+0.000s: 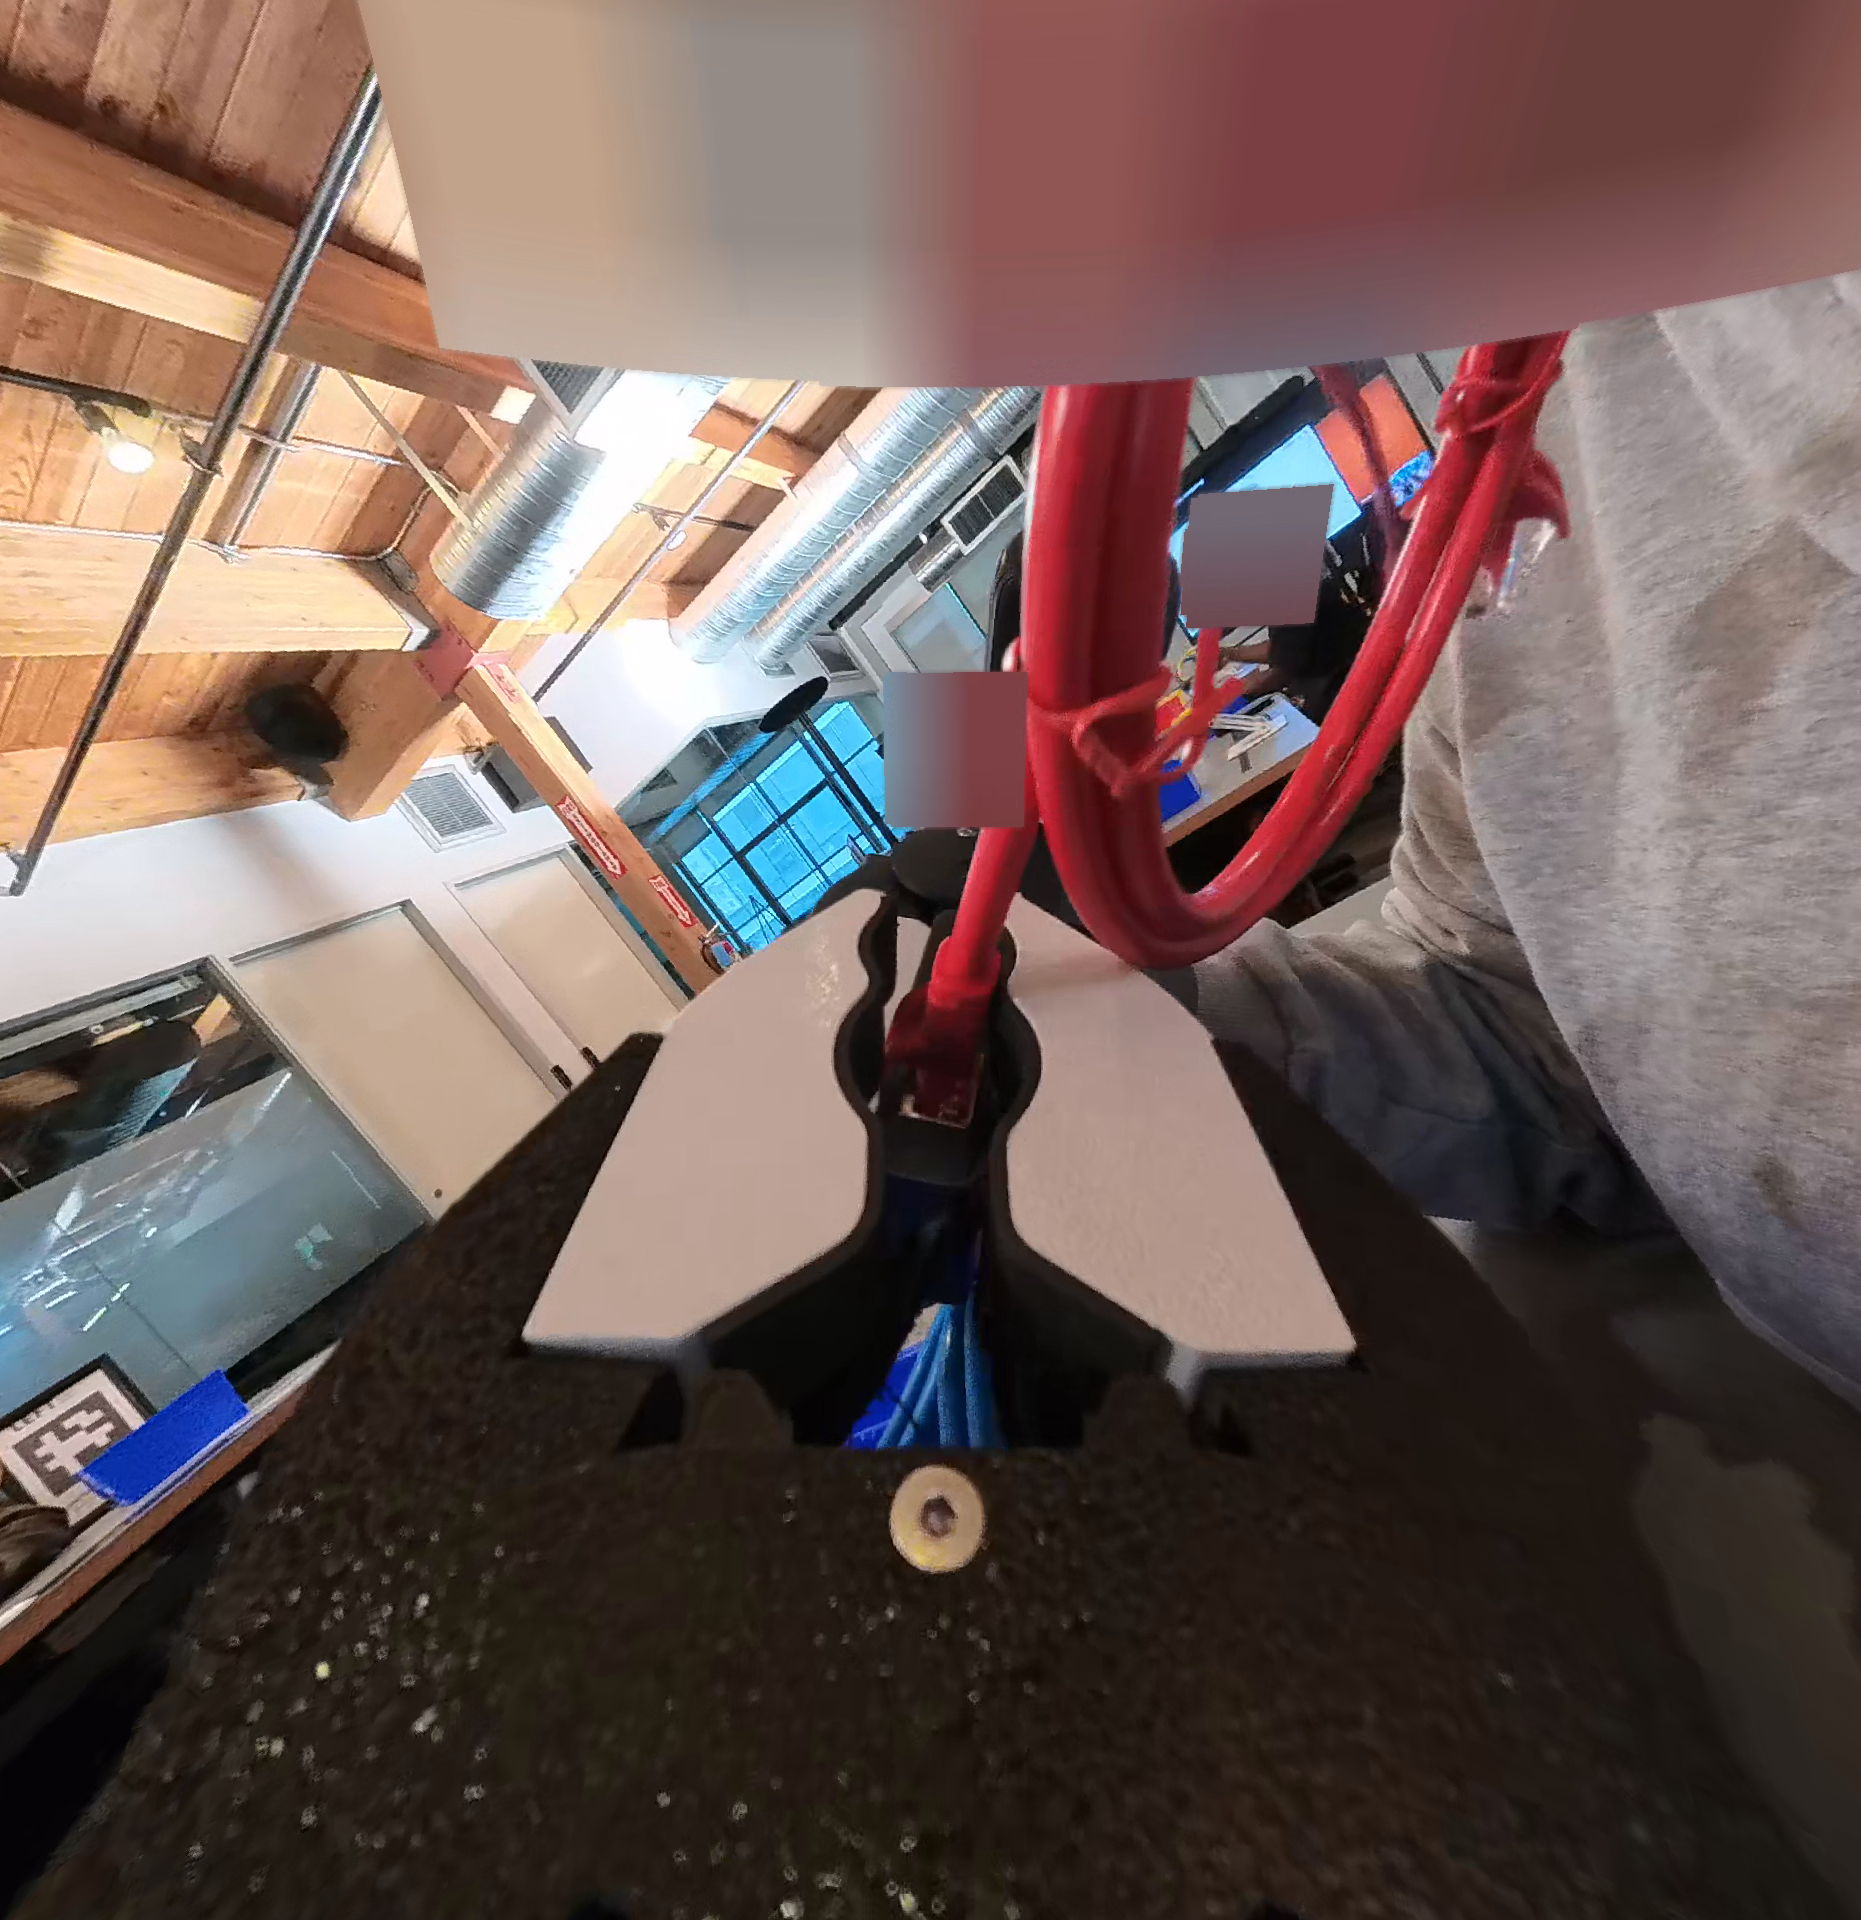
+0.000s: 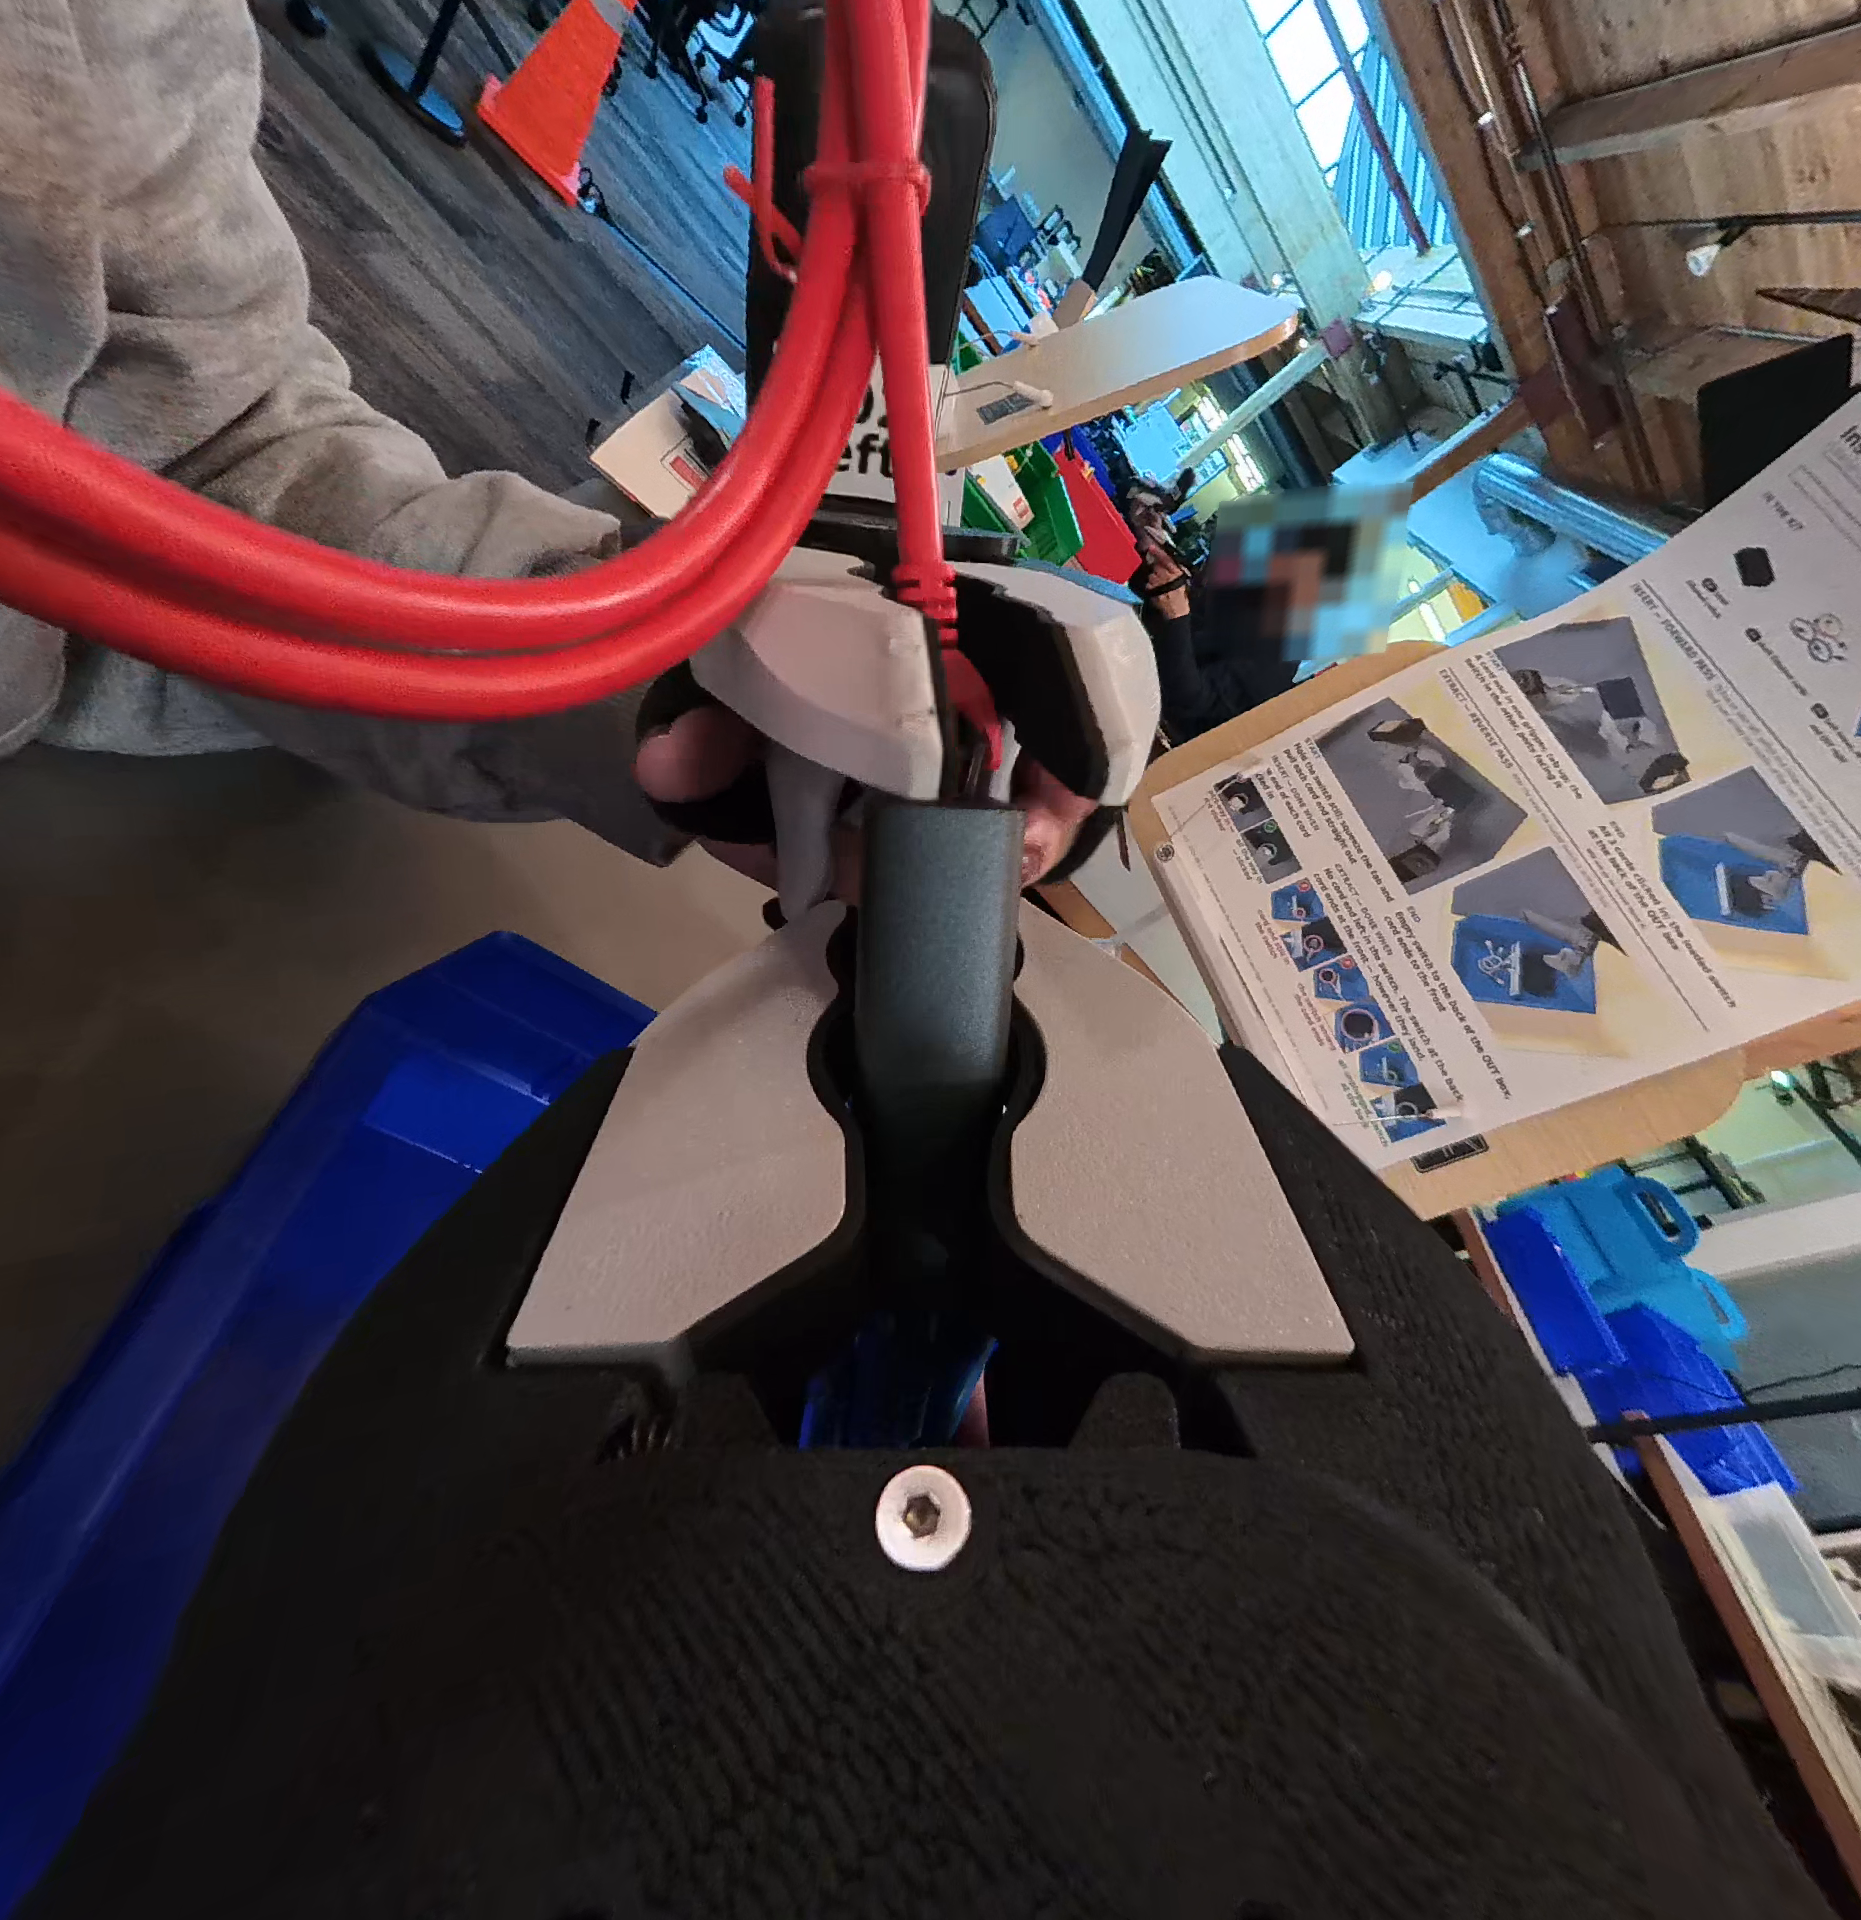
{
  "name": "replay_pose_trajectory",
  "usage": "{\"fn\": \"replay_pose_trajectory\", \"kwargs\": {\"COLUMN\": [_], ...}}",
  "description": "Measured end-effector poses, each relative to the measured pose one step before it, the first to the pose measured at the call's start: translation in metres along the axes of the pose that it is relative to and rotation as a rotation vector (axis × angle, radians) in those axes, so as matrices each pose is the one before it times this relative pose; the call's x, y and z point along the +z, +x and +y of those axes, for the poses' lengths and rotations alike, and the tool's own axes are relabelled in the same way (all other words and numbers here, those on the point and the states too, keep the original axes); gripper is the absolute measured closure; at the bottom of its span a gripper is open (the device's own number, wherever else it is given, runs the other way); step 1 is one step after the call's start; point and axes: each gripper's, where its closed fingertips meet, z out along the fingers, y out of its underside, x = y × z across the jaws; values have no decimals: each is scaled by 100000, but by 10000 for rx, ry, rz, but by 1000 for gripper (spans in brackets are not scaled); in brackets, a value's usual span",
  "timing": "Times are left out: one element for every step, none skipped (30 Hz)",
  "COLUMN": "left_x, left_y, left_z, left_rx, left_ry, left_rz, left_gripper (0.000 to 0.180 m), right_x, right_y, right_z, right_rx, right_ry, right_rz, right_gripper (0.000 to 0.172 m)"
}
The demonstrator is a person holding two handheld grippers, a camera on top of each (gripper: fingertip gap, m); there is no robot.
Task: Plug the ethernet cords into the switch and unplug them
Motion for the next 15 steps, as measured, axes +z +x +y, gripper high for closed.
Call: {"fn": "replay_pose_trajectory", "kwargs": {"left_x": [-6,-19,1,13,17,-12,-26,-32,-34,-11,3,-14,-5,-32,-46], "left_y": [-85,-82,-96,-49,16,95,57,23,-63,-184,-207,-116,-45,-34,24], "left_z": [55,40,11,-15,28,1,17,40,-17,13,50,49,31,32,-6], "left_rx": [-84,-35,27,50,41,126,154,113,-15,-88,-82,-121,-156,-131,-121], "left_ry": [-20,4,32,40,8,7,-38,-90,-57,-51,-26,-1,20,18,36], "left_rz": [-47,-54,-77,-74,13,94,72,59,9,-98,-136,-80,-30,7,85], "left_gripper": [166,166,167,167,168,168,169,169,170,170,171,171,172,172,172], "right_x": [4,10,16,-7,-15,-13,11,22,35,22,15,0,7,35,49], "right_y": [43,15,20,19,9,-9,-3,-2,53,115,93,26,-8,-4,-22], "right_z": [61,37,27,27,27,10,13,3,-26,5,40,42,36,28,2], "right_rx": [36,55,68,48,-5,-25,-22,11,70,65,42,45,37,28,19], "right_ry": [-18,0,15,7,0,-7,-20,-8,32,26,4,3,5,-1,12], "right_rz": [14,-7,-13,-4,-2,1,12,5,23,52,38,0,-7,8,7], "right_gripper": [150,150,150,150,150,150,150,150,150,150,150,150,150,150,150]}}
